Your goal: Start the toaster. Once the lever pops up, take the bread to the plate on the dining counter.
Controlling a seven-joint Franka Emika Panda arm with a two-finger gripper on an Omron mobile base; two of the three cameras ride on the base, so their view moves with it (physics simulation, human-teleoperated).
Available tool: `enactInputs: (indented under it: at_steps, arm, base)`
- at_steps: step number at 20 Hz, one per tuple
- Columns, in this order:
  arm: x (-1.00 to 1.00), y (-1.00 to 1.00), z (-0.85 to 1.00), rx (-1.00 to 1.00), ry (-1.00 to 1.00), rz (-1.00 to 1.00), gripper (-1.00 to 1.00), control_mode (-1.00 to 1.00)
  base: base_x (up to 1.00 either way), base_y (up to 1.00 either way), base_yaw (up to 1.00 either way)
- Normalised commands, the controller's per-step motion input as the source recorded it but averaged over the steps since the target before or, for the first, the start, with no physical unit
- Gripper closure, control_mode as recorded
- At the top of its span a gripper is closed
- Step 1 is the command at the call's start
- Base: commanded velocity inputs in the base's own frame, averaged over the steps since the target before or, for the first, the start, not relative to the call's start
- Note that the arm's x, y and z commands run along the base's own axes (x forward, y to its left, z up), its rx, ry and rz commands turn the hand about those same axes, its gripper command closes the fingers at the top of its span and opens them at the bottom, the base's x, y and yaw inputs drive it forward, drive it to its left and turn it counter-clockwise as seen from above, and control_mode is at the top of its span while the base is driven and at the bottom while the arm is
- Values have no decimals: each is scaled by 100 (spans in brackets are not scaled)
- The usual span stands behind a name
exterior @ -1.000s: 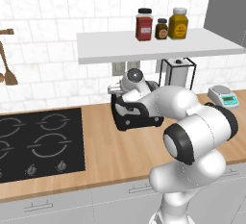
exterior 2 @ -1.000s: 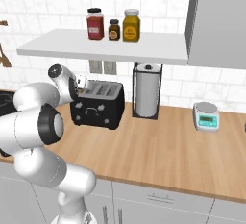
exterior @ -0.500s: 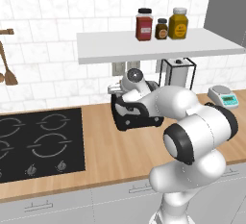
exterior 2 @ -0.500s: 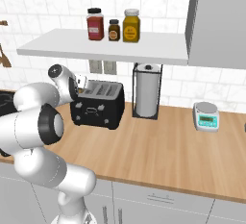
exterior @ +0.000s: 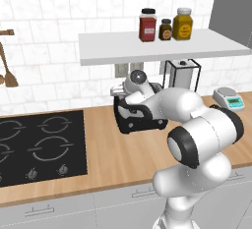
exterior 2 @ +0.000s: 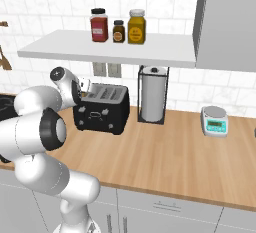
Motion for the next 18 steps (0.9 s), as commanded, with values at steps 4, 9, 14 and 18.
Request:
enactInputs:
  at_steps: [4,9,14,18]
  arm:
    - [0,0,0,0,0,0,-100,-100]
    - [0,0,0,0,0,0,-100,-100]
    - [0,0,0,0,0,0,-100,-100]
    - [0,0,0,0,0,0,-100,-100]
  base:
    - [0,0,0]
    - [0,0,0]
    - [0,0,0]
    - [0,0,0]
